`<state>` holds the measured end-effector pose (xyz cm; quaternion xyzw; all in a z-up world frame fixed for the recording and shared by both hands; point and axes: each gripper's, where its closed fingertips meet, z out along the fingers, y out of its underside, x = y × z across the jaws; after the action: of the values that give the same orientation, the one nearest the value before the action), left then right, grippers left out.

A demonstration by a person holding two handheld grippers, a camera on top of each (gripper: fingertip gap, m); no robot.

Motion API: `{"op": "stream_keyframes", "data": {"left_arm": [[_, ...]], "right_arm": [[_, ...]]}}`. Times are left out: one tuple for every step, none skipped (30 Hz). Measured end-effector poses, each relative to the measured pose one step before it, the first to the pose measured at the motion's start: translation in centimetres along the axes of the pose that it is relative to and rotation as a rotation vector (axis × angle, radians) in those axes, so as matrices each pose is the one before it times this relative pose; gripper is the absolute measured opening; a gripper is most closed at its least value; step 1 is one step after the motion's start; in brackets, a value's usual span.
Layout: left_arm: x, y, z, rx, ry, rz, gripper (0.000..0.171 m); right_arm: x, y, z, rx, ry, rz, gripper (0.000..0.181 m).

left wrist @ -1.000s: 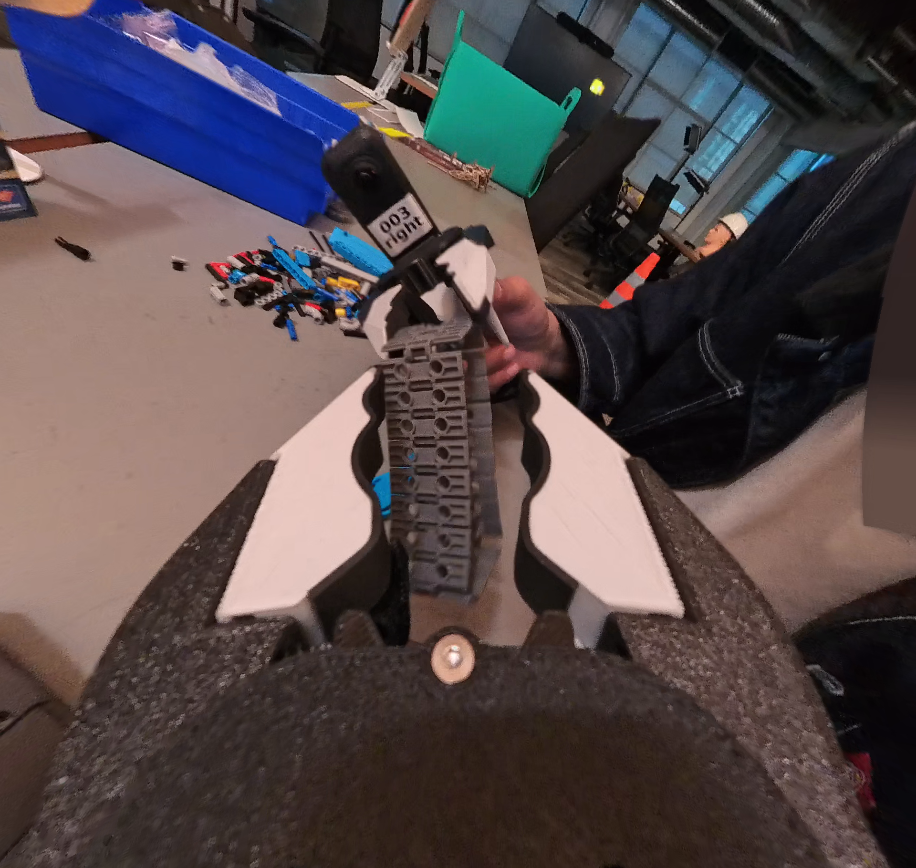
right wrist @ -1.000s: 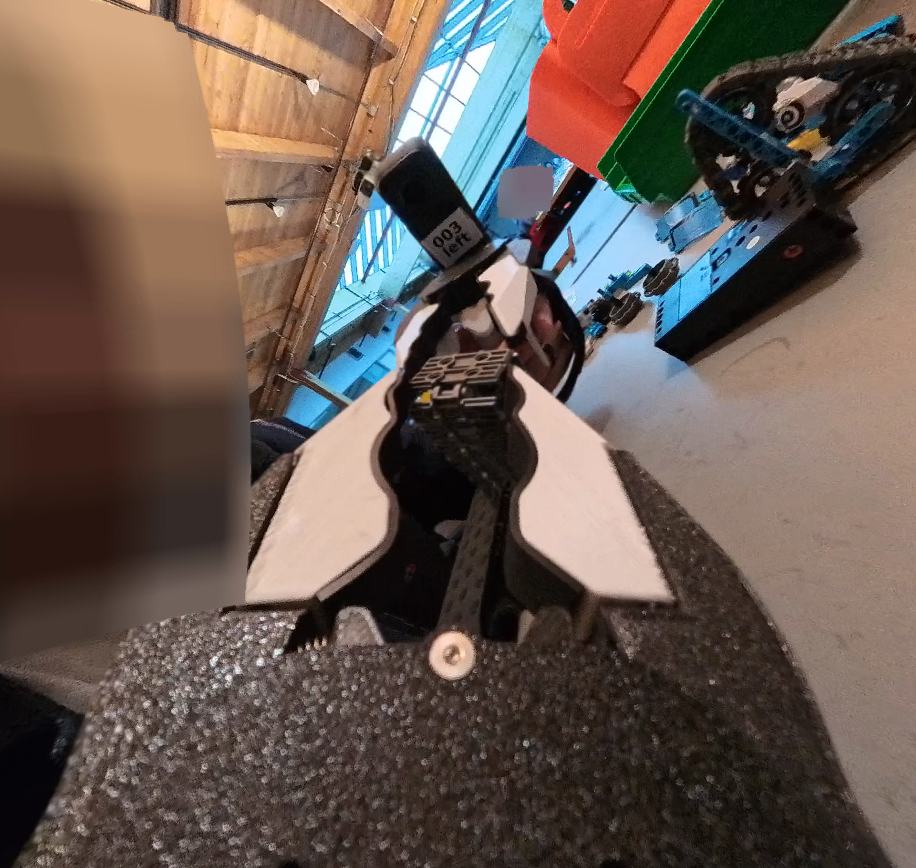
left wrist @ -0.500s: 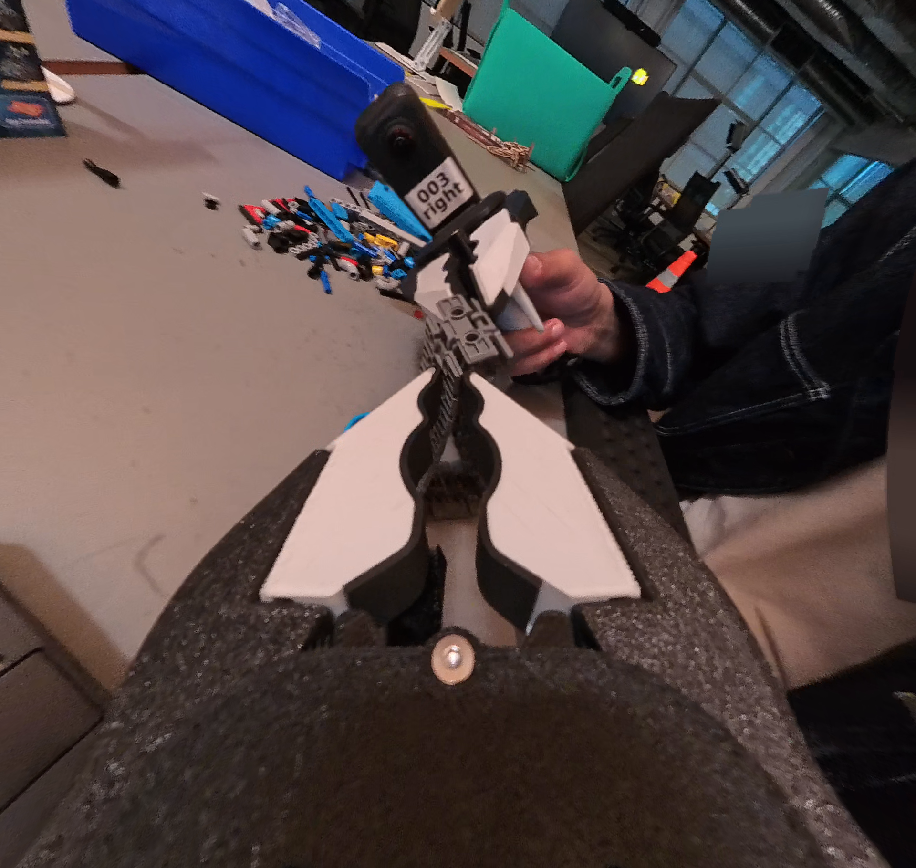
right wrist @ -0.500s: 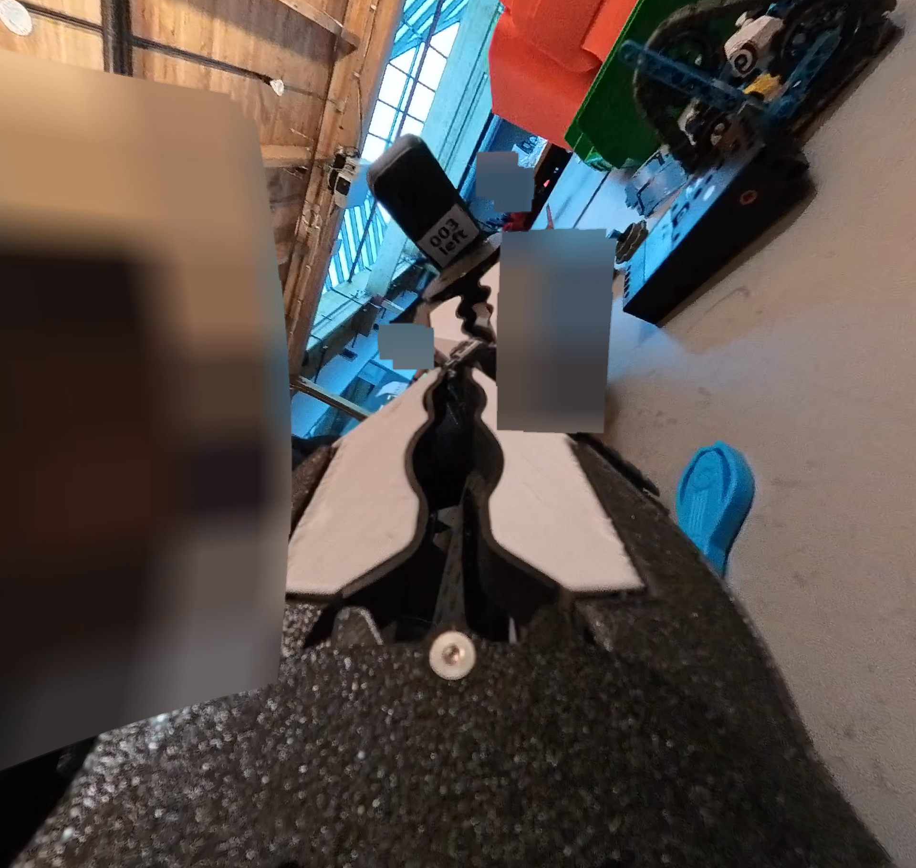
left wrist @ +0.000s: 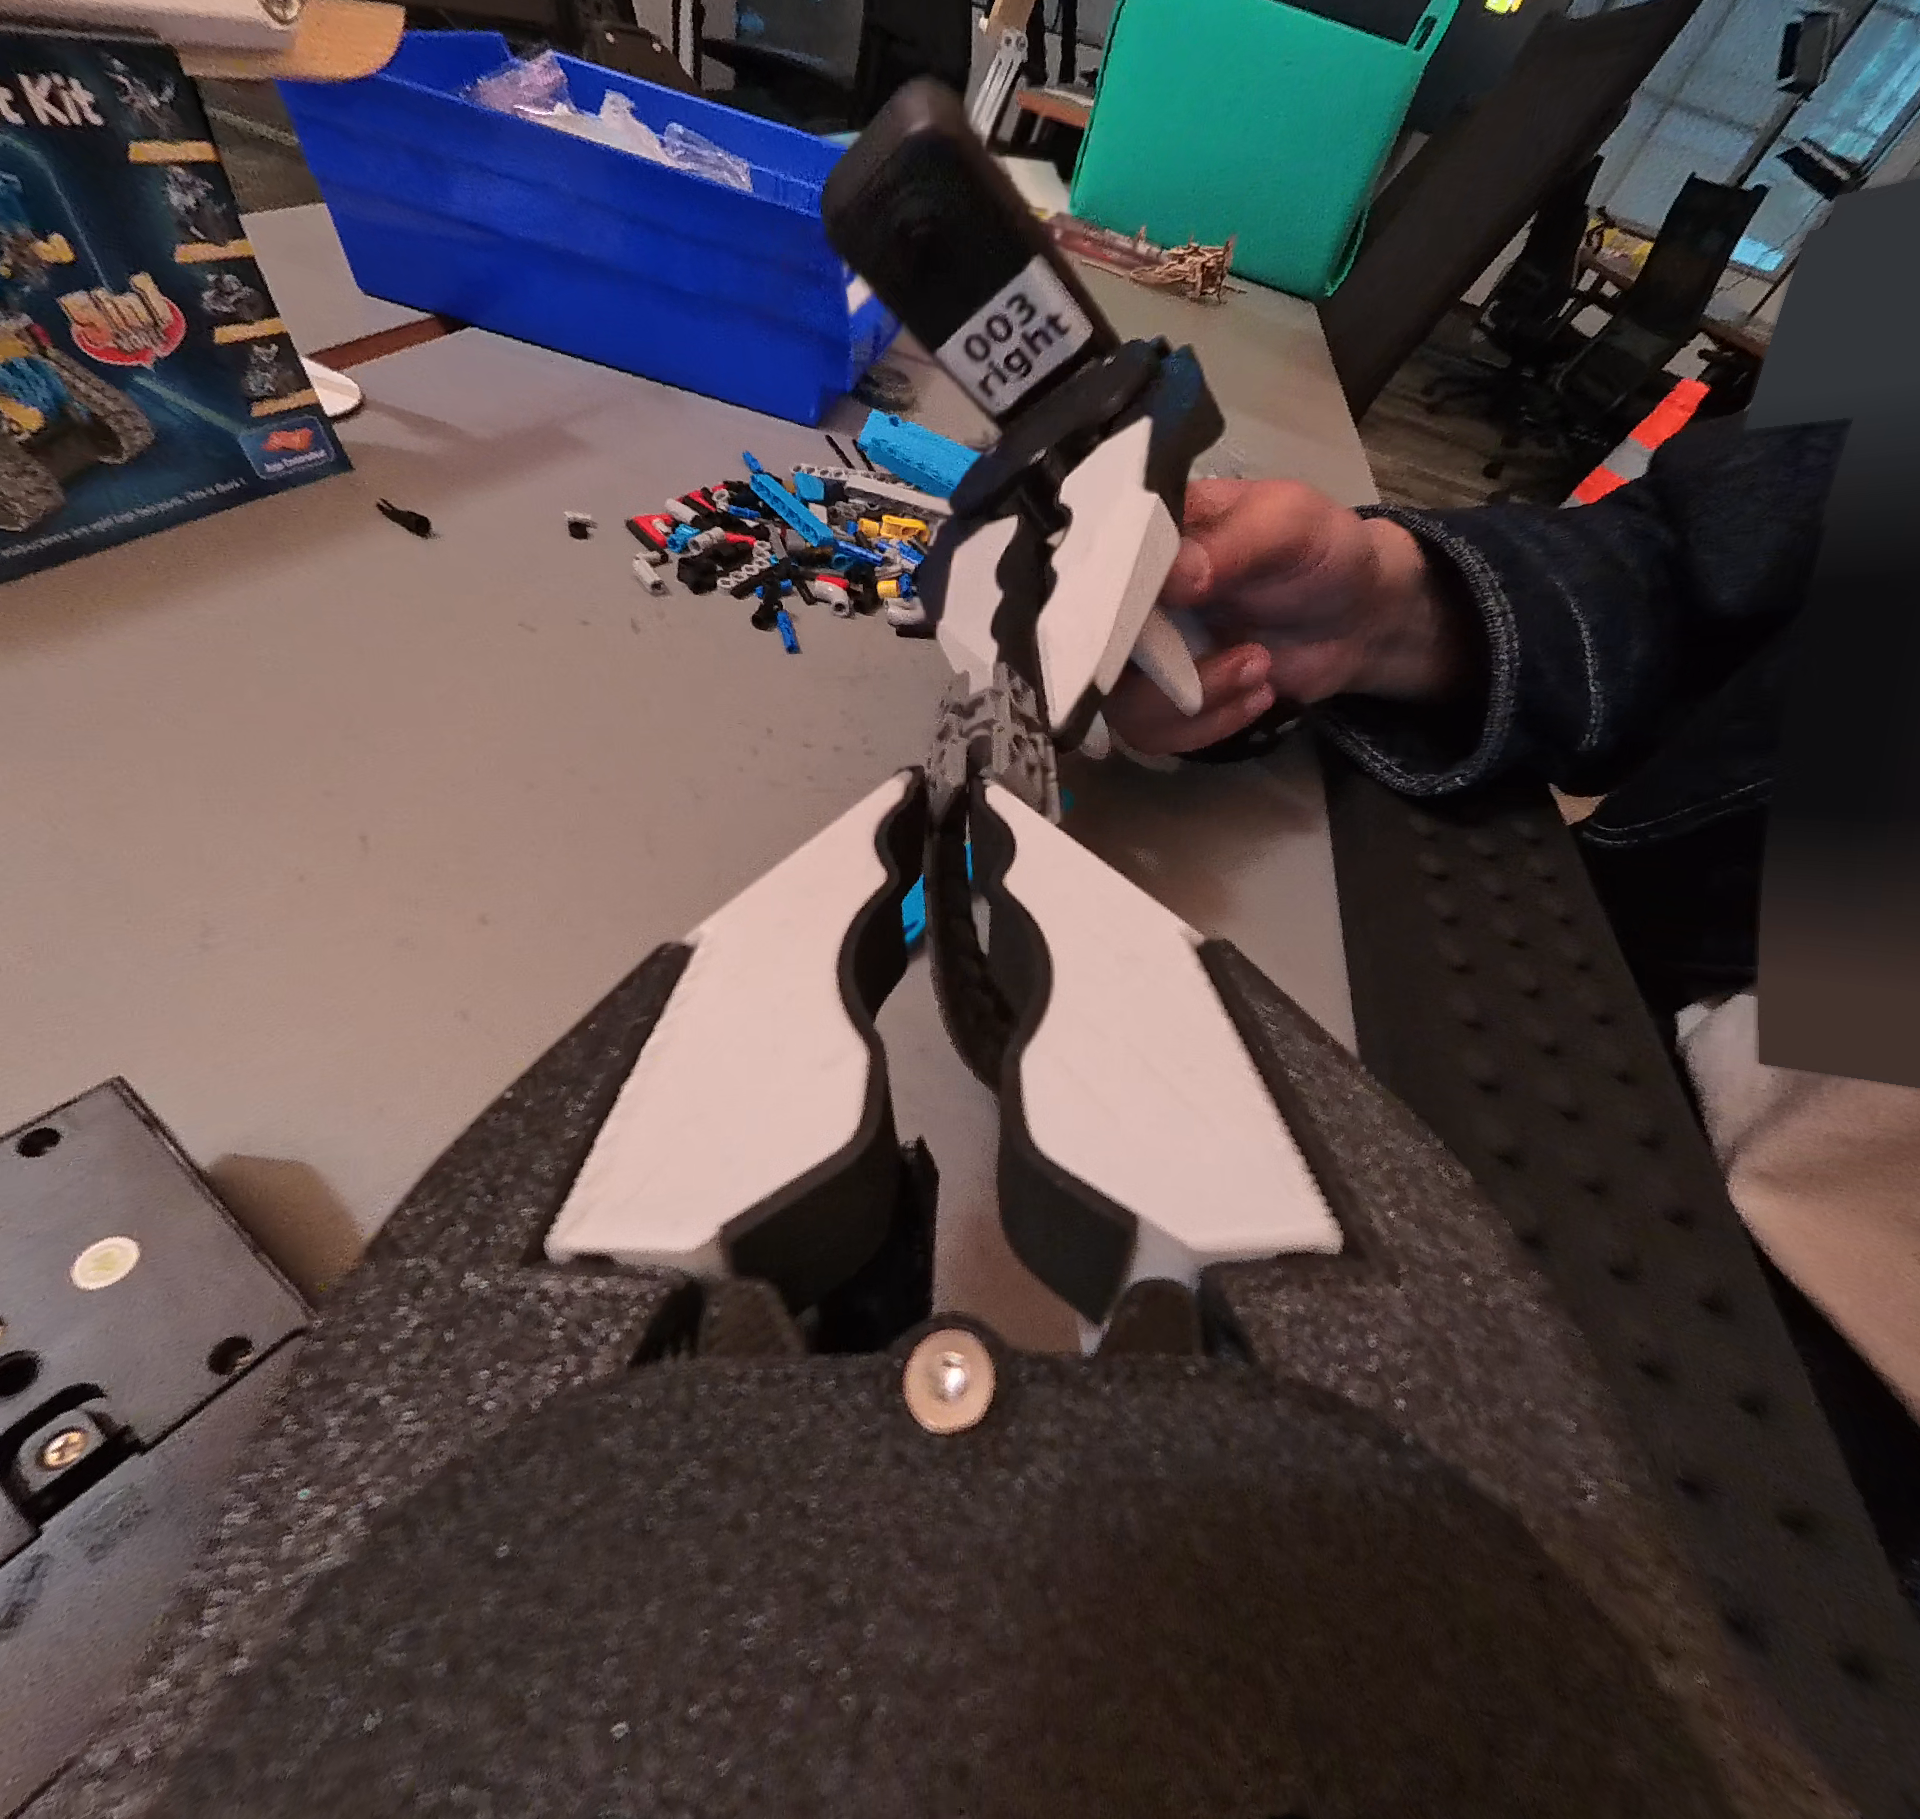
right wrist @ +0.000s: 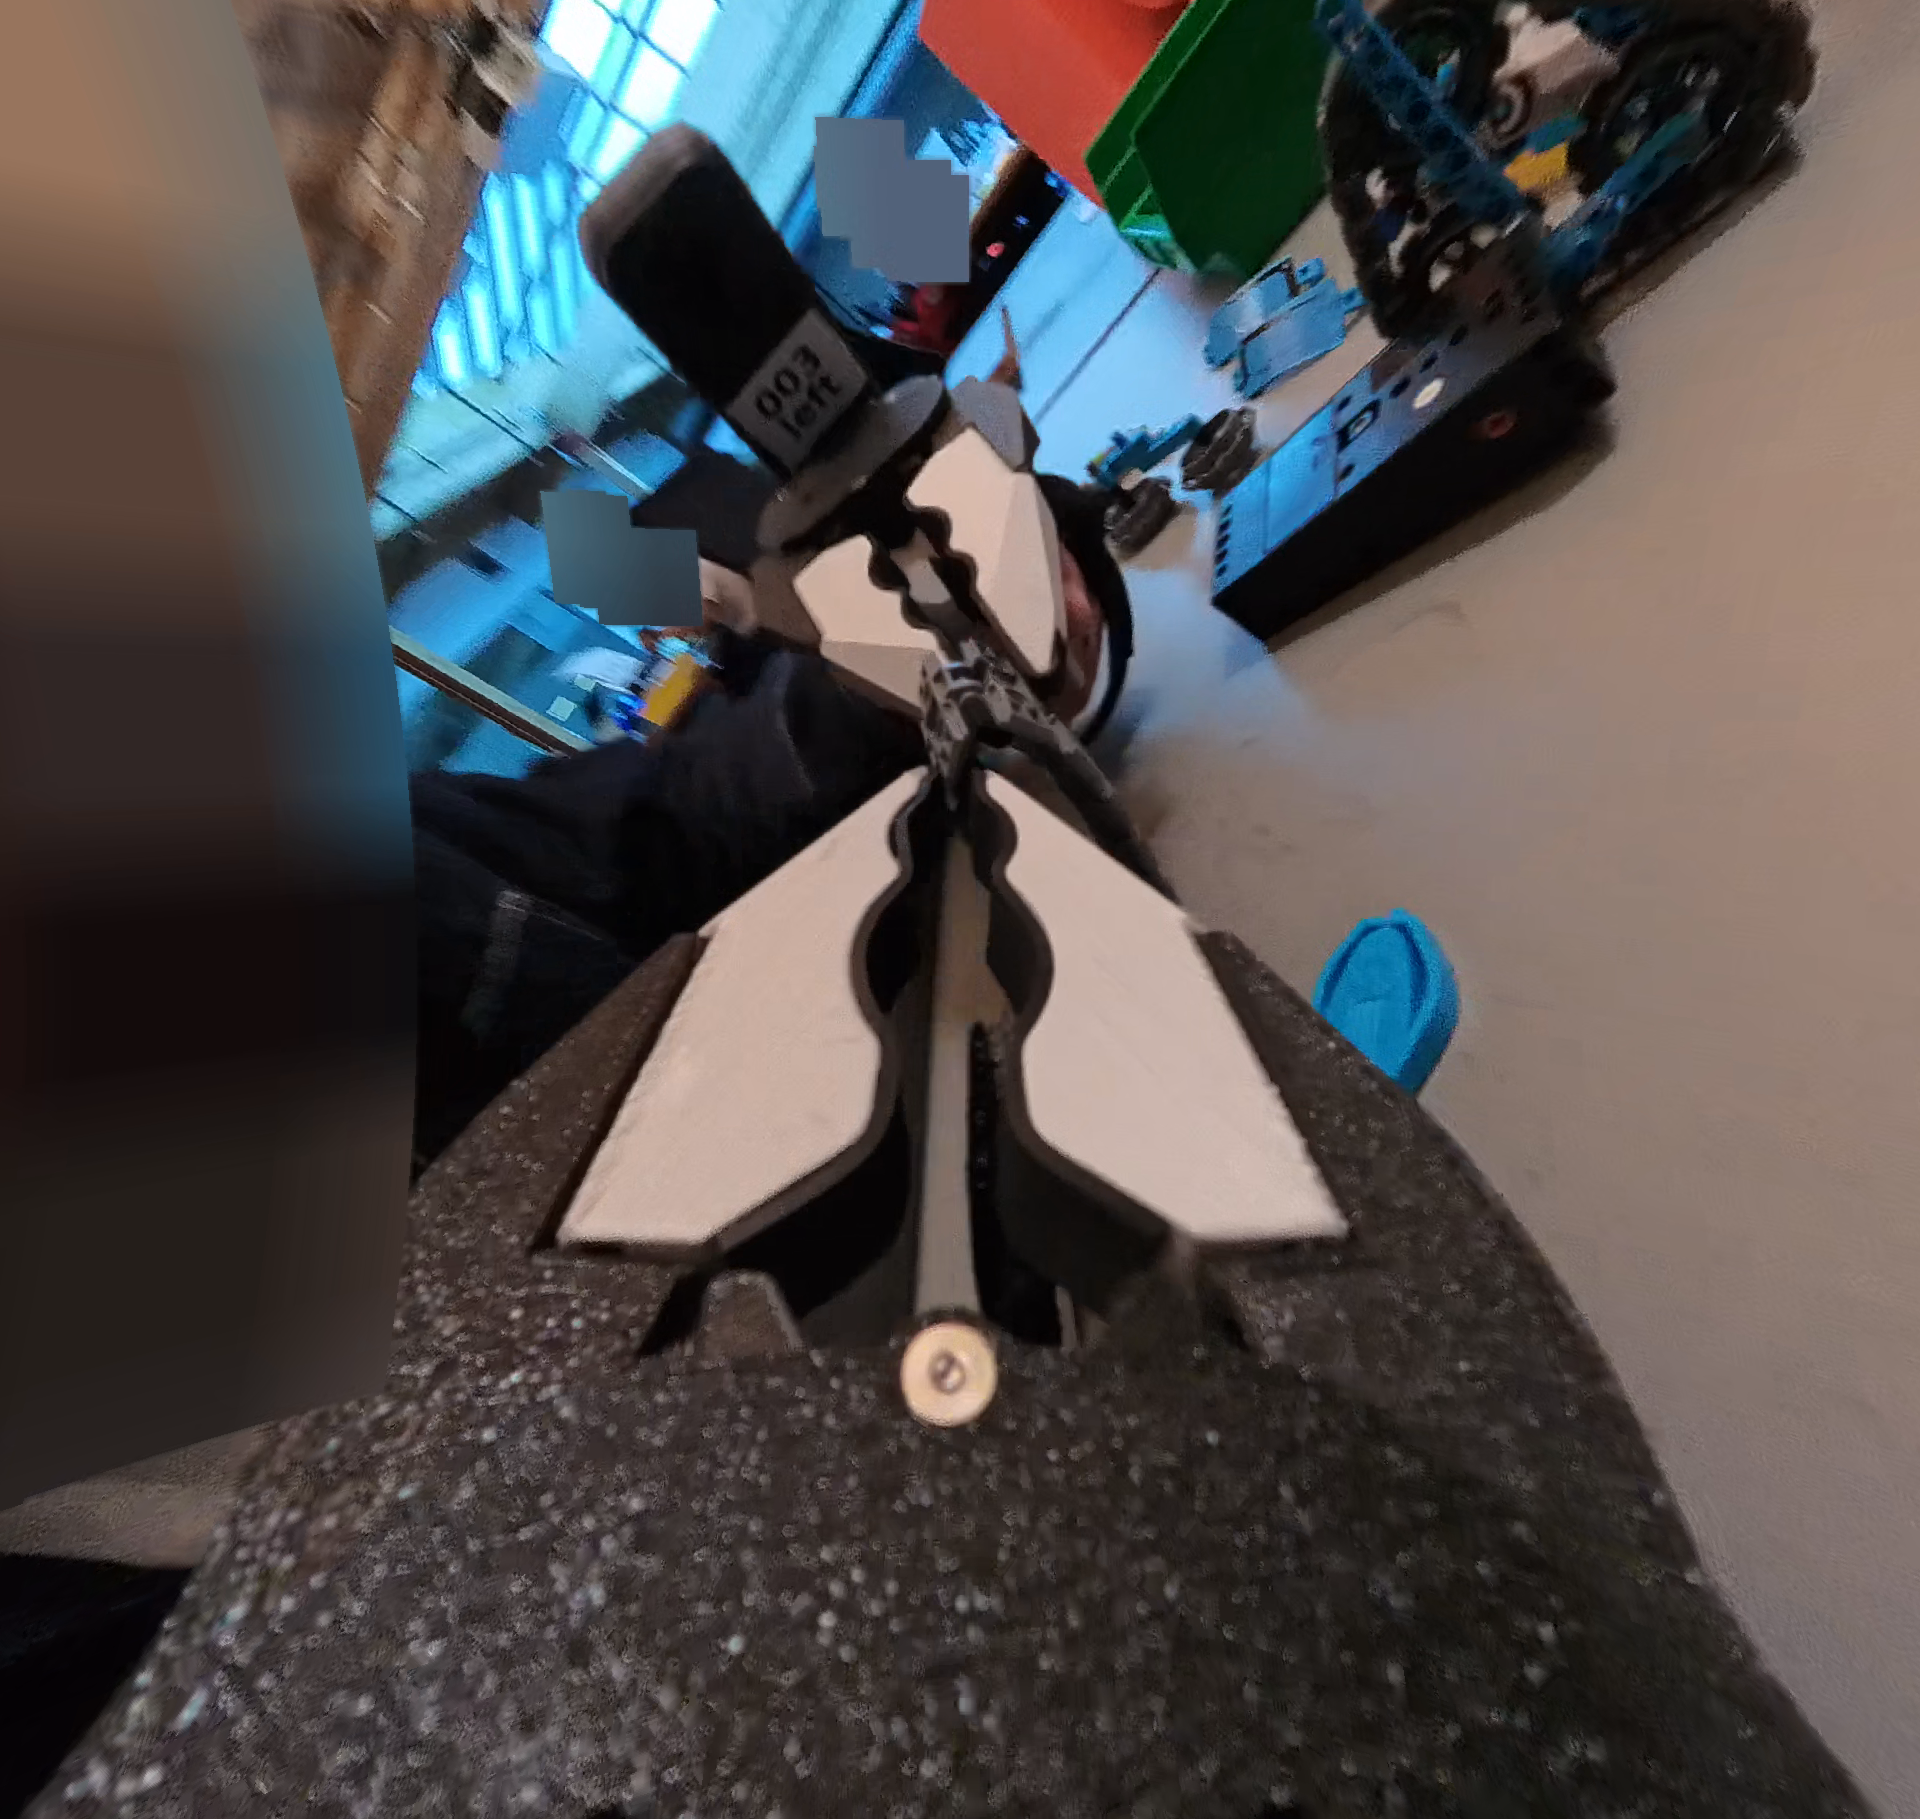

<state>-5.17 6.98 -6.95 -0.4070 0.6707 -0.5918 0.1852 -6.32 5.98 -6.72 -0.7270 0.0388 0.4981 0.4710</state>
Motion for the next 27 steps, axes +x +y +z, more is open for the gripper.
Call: {"op": "stream_keyframes", "data": {"left_arm": [[0.0,0.004,-0.024,0.003,0.001,-0.0022,0.005],[-0.011,-0.002,-0.001,0.00101,-0.0042,0.0052,0.005],[-0.031,0.008,0.025,-0.00099,-0.007,0.0109,0.005],[-0.063,-0.004,0.027,-0.00204,-0.0133,0.0162,0.004],[-0.013,-0.035,0.001,0.00049,-0.0134,0.0226,0.004],[0.06,-0.112,-0.028,0.00453,-0.0049,0.0154,0.003],[0.124,-0.108,-0.049,0.00576,0.0065,-0.0022,0.003],[0.106,-0.007,-0.013,0.00193,0.0092,-0.0028,0.002],[0.019,0.053,-0.03,-0.00037,0.0025,0.0109,0.002],[0.029,-0.061,-0.07,0.00412,0.0043,0.0084,0.002],[-0.005,-0.179,-0.095,0.01003,0.0059,0.0003,0.003],[-0.038,-0.19,-0.105,0.0093,0.0014,0.0057,0.003],[-0.091,-0.105,-0.076,0.00038,-0.0077,0.0174,0.004],[-0.171,0.064,-0.017,-0.01014,-0.0181,0.0233,0.004],[-0.221,0.142,0.03,-0.0133,-0.0258,0.0264,0.004],[-0.267,0.173,0.069,-0.01254,-0.0309,0.0263,0.005],[-0.412,0.184,0.091,-0.01449,-0.0384,0.0208,0.005],[-0.516,0.164,0.102,-0.01499,-0.0457,0.0191,0.005],[-0.507,0.116,0.083,-0.01376,-0.0485,0.0257,0.005],[-0.471,0.114,0.096,-0.01519,-0.0502,0.0294,0.006],[-0.374,0.136,0.115,-0.01859,-0.0431,0.0234,0.006],[-0.101,0.122,0.145,-0.01735,-0.0246,0.0133,0.005],[0.095,0.094,0.153,-0.01502,-0.0081,0.0022,0.006],[0.142,0.122,0.172,-0.01618,-0.0023,-0.0059,0.006],[0.17,0.127,0.158,-0.01418,0.0014,-0.0073,0.006],[0.201,0.086,0.121,-0.01048,0.0041,-0.0059,0.006],[0.142,0.08,0.102,-0.01004,0.0015,-0.0063,0.006]], "right_arm": [[0.075,0.079,0.05,-0.0179,0.0403,-0.0552,0.002],[0.085,0.104,0.018,-0.0201,0.0364,-0.0503,0.002],[0.161,0.15,-0.008,-0.0212,0.0386,-0.0467,0.003],[0.245,0.163,0.021,-0.0223,0.0435,-0.0464,0.003],[0.115,0.099,0.009,-0.016,0.0282,-0.0372,0.003],[-0.008,0.109,0.049,-0.012,0.0157,-0.0212,0.003],[0.051,0.267,0.122,-0.0196,0.0163,-0.0171,0.004],[0.002,0.108,0.078,-0.0087,0.0154,-0.02,0.004],[-0.035,-0.005,0.021,-0.003,0.009,-0.019,0.003],[-0.131,-0.179,-0.048,0.0093,-0.0025,-0.0116,0.004],[-0.178,-0.383,-0.112,0.0247,-0.016,0.0043,0.003],[-0.148,-0.457,-0.134,0.0322,-0.0199,0.0137,0.004],[0.01,-0.259,-0.053,0.0186,-0.0067,0.0085,0.004],[0.254,-0.015,-0.004,0.0003,0.0143,-0.005,0.005],[0.358,-0.082,-0.076,0.0026,0.029,-0.0144,0.006],[0.275,-0.257,-0.157,0.0128,0.0319,-0.0274,0.009],[0.239,-0.365,-0.161,0.0173,0.0337,-0.0333,0.017],[0.326,-0.246,-0.096,0.0091,0.0407,-0.0355,0.023],[0.278,-0.148,-0.058,0.0023,0.0438,-0.0449,0.03],[0.066,-0.22,-0.02,0.0056,0.0438,-0.0617,0.036],[0.029,-0.13,0.046,-0.0025,0.0543,-0.0811,0.038],[0.008,-0.049,0.133,-0.009,0.0647,-0.0966,0.039],[0.105,-0.035,0.134,-0.0105,0.077,-0.102,0.038],[-0.079,-0.001,0.133,-0.0142,0.0623,-0.1018,0.037],[-0.091,0.106,0.133,-0.0184,0.0557,-0.0719,0.036],[-0.107,0.019,0.153,-0.0001,0.0473,-0.061,0.036],[-0.159,0.177,0.168,-0.009,0.033,-0.0523,0.035]]}}
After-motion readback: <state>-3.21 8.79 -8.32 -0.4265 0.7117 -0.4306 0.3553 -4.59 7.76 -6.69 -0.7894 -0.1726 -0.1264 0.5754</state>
